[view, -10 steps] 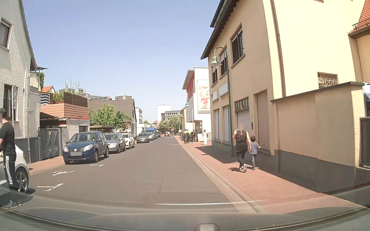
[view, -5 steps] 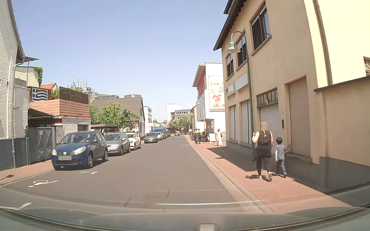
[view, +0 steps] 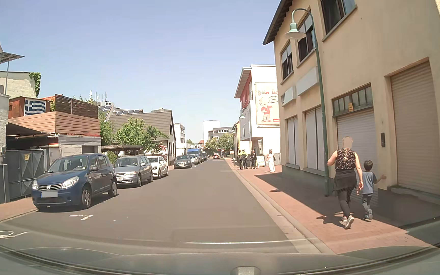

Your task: Follow the waypoints while adhering to traffic rules and regulations

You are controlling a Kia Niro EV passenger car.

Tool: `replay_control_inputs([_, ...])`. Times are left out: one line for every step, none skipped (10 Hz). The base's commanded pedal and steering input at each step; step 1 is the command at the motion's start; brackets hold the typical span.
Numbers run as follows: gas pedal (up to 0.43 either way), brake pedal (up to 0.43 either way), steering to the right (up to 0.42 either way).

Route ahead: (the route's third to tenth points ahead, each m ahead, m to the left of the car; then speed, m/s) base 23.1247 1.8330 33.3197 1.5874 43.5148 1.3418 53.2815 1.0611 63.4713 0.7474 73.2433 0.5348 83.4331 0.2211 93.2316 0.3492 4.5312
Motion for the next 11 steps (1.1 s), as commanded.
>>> replay_control_inputs([0.008,0.0,-0.029])
replay_control_inputs([0.02,0.0,-0.026])
replay_control_inputs([0.02,0.0,-0.024])
replay_control_inputs([0.02,0.0,-0.024])
replay_control_inputs([0.02,0.0,-0.022])
replay_control_inputs([0.059,0.0,-0.022])
replay_control_inputs([0.059,0.0,-0.023])
replay_control_inputs([0.059,0.0,-0.026])
replay_control_inputs([0.059,0.0,-0.026])
replay_control_inputs([0.059,0.0,-0.025])
replay_control_inputs([0.059,0.0,-0.025])
